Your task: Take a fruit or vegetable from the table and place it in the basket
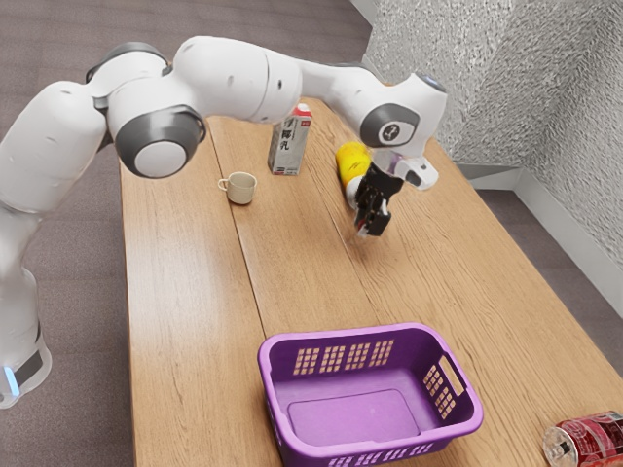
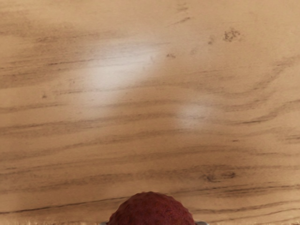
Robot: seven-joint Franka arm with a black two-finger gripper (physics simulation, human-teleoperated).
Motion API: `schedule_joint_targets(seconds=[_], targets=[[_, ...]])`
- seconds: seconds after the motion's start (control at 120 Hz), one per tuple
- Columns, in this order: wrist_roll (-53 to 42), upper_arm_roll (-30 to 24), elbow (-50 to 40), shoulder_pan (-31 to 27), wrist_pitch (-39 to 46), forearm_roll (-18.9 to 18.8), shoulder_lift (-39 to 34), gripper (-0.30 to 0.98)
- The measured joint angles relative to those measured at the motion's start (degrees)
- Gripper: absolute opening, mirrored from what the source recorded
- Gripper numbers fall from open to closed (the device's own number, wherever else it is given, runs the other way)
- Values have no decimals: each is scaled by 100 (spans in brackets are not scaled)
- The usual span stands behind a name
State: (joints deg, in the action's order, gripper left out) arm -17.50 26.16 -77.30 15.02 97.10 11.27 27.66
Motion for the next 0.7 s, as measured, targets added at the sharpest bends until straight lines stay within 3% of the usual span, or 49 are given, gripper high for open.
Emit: schedule_joint_targets(seconds=[0.117,0.25,0.525,0.7], targets=[[13,-21,120,133,-191,-89,-410,15],[55,-171,125,738,-398,-132,-850,15],[422,-1983,-445,898,-691,-397,-1646,15],[741,-2952,-784,904,-591,-509,-1752,15]])
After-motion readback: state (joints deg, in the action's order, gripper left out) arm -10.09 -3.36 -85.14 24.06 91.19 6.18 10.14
